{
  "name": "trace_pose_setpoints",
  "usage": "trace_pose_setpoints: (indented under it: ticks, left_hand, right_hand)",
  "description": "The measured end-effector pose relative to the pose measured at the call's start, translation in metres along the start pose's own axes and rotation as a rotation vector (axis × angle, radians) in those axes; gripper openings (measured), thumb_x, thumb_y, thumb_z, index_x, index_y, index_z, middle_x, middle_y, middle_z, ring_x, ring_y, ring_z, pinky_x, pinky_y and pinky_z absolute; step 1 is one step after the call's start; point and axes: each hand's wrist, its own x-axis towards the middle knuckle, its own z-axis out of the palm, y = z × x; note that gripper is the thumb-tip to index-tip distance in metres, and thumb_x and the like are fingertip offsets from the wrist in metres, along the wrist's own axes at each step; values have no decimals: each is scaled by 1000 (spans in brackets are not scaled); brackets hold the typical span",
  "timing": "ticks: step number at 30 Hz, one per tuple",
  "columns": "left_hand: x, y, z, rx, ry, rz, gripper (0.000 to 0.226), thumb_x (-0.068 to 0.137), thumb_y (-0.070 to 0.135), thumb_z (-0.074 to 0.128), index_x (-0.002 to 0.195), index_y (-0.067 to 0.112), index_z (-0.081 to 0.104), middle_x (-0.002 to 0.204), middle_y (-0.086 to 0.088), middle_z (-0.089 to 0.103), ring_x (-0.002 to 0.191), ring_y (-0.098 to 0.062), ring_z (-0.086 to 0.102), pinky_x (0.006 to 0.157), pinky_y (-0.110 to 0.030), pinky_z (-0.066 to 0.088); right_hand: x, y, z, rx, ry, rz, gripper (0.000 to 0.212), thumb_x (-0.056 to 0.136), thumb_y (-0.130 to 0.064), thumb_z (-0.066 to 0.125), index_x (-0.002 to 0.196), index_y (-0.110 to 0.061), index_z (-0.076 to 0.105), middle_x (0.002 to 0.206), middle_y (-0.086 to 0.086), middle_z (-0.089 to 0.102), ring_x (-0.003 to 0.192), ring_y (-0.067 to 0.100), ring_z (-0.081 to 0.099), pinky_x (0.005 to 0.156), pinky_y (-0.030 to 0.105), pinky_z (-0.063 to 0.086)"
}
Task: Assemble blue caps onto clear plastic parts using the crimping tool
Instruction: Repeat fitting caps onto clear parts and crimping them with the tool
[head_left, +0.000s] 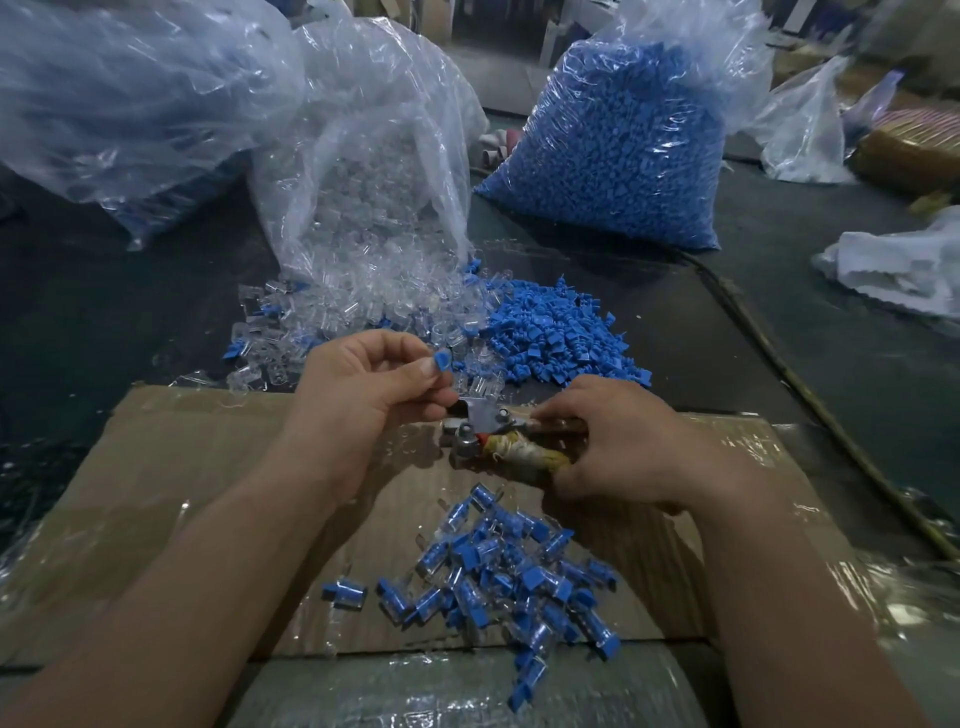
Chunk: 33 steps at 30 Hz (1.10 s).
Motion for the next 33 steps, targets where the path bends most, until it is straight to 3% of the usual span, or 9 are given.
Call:
trace_pose_setpoints:
  ticks: [4,6,13,17,21,26,33]
  left_hand:
    - [1,-1,0,-13,5,15,16,59,6,59,75,3,57,58,-8,67,54,-16,66,48,-19,53]
    - [2,-1,-1,-14,7,27,14,60,5,59,74,3,57,57,-7,67,54,-16,66,48,-18,52]
    - [4,-2,-4,-4,9,63,8,69,-1,58,76,4,57,60,-6,68,56,-16,66,50,-17,52]
    - [3,-3,-2,-4,21,86,10,76,-6,56,76,4,57,59,-5,67,56,-15,66,50,-17,52]
    - [1,-3,0,-16,32,102,7,74,-3,57,77,3,57,60,-5,67,56,-14,66,51,-17,52]
    - [0,-2,0,-18,60,123,12,79,-6,54,76,5,57,68,-10,67,59,-17,67,51,-17,52]
    - [-2,-2,4,10,57,157,14,79,-7,55,75,5,58,63,-4,67,59,-15,66,52,-17,53]
  right_hand:
    - [5,-2,5,-83,94,-23,24,77,-25,64,100,-25,60,89,-9,48,86,12,49,68,26,40]
    - [7,-1,7,-91,108,-17,17,80,-19,61,96,-24,56,92,-6,49,88,13,48,73,29,42]
    - [6,6,6,-19,215,-14,17,82,-17,56,90,-26,44,86,-10,42,77,6,40,63,23,32]
    - [5,0,9,97,296,-8,15,89,-28,53,88,-27,38,77,-13,42,66,3,39,54,23,27]
    - [4,-12,13,214,333,-72,15,91,-34,50,92,-28,37,80,-12,41,68,5,40,55,23,26]
    - [3,-19,15,219,300,-104,16,89,-29,53,92,-28,37,83,-12,40,71,4,37,57,20,24]
    - [2,-20,15,221,289,-91,14,90,-30,51,92,-27,37,84,-13,40,73,2,36,57,18,23]
